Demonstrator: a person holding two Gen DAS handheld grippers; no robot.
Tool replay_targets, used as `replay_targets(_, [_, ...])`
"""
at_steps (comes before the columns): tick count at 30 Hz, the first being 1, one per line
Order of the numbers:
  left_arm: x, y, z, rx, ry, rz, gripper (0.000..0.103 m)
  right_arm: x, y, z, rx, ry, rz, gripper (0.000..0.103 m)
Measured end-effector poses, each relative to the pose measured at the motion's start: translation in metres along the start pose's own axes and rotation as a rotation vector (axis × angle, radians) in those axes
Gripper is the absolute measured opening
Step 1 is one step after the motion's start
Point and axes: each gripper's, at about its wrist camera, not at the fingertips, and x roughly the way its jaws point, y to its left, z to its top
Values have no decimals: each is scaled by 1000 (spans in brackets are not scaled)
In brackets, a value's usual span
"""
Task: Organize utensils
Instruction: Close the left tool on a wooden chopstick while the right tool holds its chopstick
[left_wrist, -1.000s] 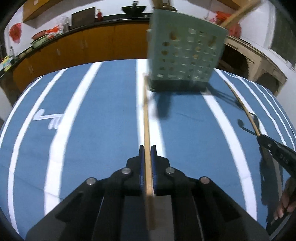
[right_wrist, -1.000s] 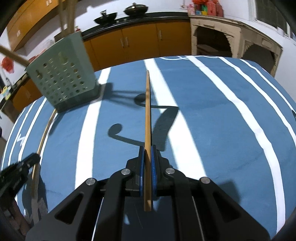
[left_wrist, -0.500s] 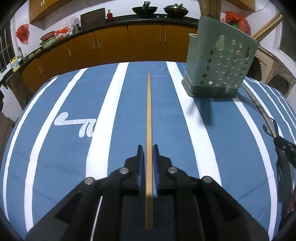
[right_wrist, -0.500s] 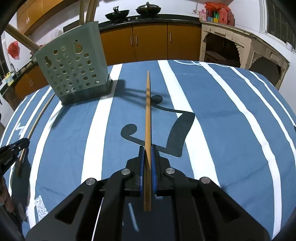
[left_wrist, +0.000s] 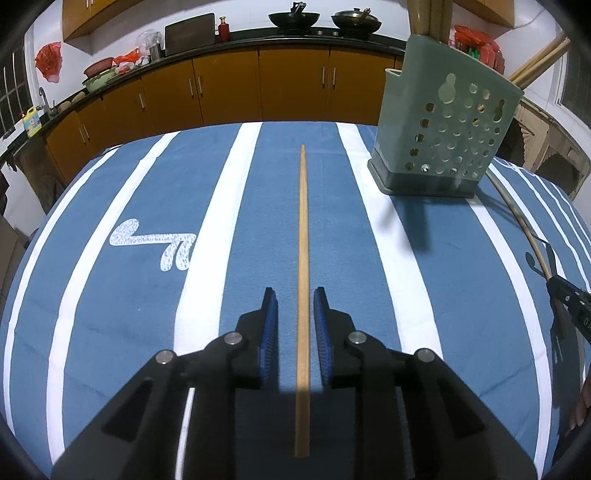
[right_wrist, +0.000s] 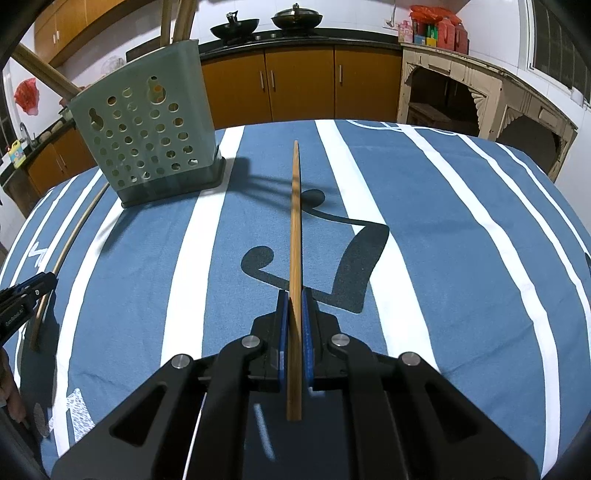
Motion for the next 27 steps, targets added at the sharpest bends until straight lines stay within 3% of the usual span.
replay_targets(27, [1, -3, 1, 10, 2, -7, 28, 1, -1, -1, -3, 1, 1, 9])
